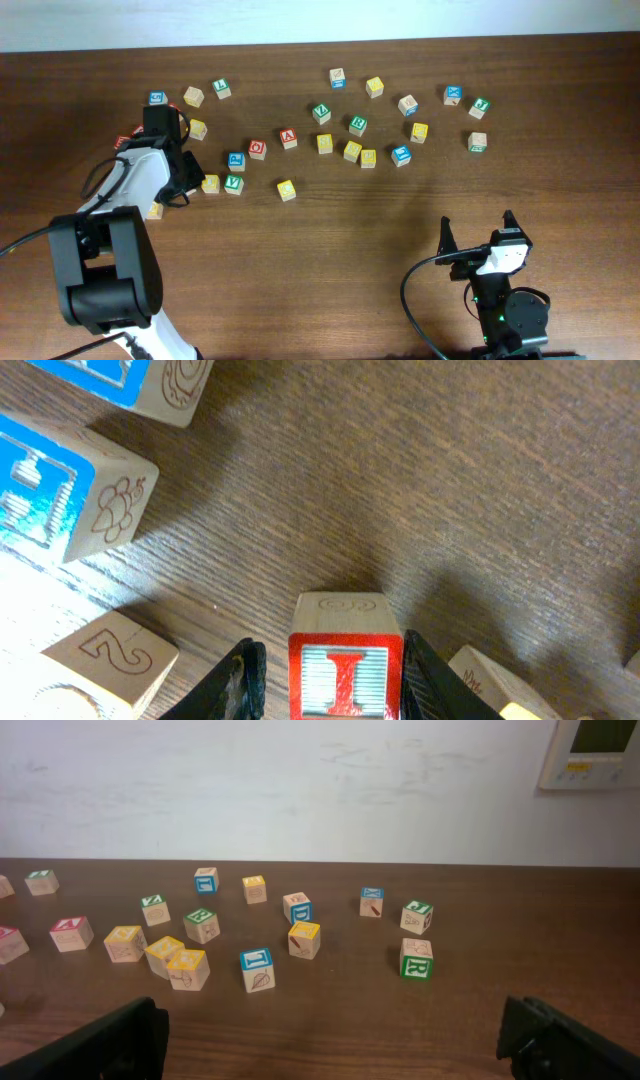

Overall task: Spell out ICRA
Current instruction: 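Carry the red I block forward and place it on the table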

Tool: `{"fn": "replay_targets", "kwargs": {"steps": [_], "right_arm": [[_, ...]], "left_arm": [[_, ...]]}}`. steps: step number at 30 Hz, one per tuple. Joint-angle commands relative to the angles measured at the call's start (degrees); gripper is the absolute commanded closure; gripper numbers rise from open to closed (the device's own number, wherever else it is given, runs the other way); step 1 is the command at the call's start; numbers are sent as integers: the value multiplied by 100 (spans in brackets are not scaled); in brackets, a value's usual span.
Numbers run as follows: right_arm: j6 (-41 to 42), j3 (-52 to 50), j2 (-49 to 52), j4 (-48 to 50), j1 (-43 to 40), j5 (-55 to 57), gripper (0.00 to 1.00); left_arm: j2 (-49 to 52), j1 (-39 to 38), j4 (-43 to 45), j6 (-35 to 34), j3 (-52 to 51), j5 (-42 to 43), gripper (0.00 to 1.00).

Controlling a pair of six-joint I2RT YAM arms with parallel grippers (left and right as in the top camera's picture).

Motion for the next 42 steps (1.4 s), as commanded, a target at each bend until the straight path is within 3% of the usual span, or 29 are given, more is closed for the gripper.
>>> {"fn": "replay_targets", "kwargs": {"steps": [1, 6, 8, 13, 18, 19, 22, 26, 30, 33, 34, 42], "right_arm": [[20, -46, -37, -24, -33, 7, 2], [20, -46, -37, -24, -33, 7, 2], [20, -46, -37, -24, -33, 7, 2], [20, -46, -37, -24, -33, 7, 2], [20, -46, -37, -24, -33, 7, 2], [20, -46, -37, -24, -33, 7, 2], [20, -46, -37, -24, -33, 7, 2], [20, -46, -37, -24, -33, 7, 2], [20, -46, -37, -24, -33, 7, 1], [20, -46, -37, -22, -33, 7, 2], [20, -46, -37, -24, -33, 7, 2], [20, -46, -37, -24, -33, 7, 2]], "left_arm": [[42, 37, 107, 57, -55, -107, 64], [33, 37, 98, 96, -48, -63, 75], [-105, 37, 0, 365, 7, 369, 78], [-1270, 37, -481, 402, 50, 568, 78], [-2599, -92, -1261, 920, 50, 2822, 79], [-2603, -188, -1425, 918, 48, 2850, 78], [-2594, -1043, -1770, 911, -472, 2841, 76], [-2594, -1939, -1147, 713, -1541, 2774, 78], [-2594, -2400, -457, -168, -2138, 1565, 76], [-2573, -2806, -205, -181, -2422, 1451, 80], [-2535, -2994, -190, -531, -2511, 968, 77], [-2444, -3080, -166, -688, -2533, 496, 74]]}}
